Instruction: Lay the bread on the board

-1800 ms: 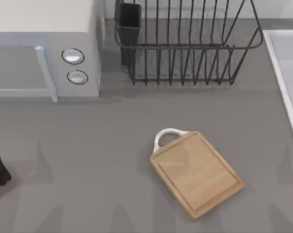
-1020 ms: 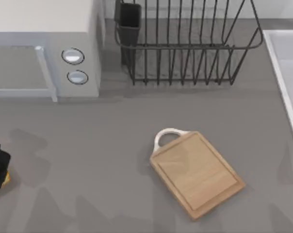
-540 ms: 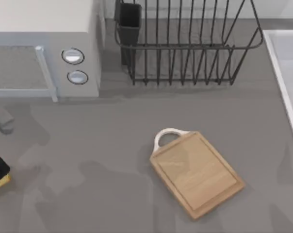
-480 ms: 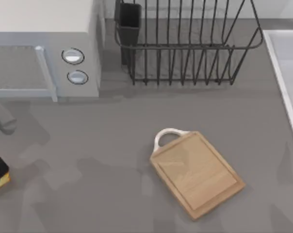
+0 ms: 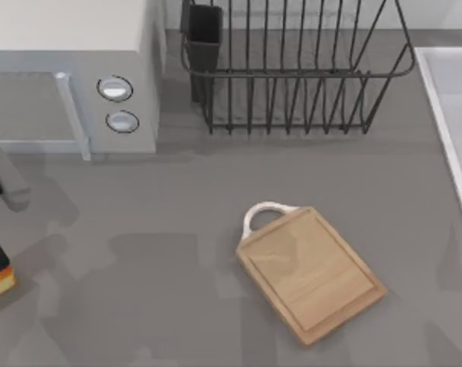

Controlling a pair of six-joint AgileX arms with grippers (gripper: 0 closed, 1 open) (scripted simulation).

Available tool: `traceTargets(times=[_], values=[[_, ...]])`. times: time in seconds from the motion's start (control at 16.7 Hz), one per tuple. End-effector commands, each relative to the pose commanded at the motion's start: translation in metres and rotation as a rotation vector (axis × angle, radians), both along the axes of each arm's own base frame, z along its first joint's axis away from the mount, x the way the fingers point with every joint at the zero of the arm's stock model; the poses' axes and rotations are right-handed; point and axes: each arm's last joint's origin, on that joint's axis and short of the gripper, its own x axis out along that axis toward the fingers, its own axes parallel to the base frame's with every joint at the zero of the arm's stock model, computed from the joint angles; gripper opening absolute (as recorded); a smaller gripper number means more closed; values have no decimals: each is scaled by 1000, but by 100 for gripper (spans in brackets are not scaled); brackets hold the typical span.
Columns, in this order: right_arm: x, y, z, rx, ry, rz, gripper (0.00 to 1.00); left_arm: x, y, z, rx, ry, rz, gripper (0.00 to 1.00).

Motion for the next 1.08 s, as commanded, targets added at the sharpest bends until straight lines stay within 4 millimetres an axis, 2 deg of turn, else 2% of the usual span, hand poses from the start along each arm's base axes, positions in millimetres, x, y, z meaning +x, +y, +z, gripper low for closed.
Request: traceTargets(times=[0.24,0.6,0.72,0.96,1.08], values=[[0,0,0,0,0,0,100,0,-1,-5,0,1,-2,100],[0,0,0,0,0,0,100,2,0,-57,1,-8,0,100],[0,0,0,0,0,0,100,0,0,-68,0,-1,0,100],[0,0,0,0,0,0,100,0,0,-70,0,0,0,100],[0,0,0,0,0,0,100,0,0,-70,0,0,0,85]])
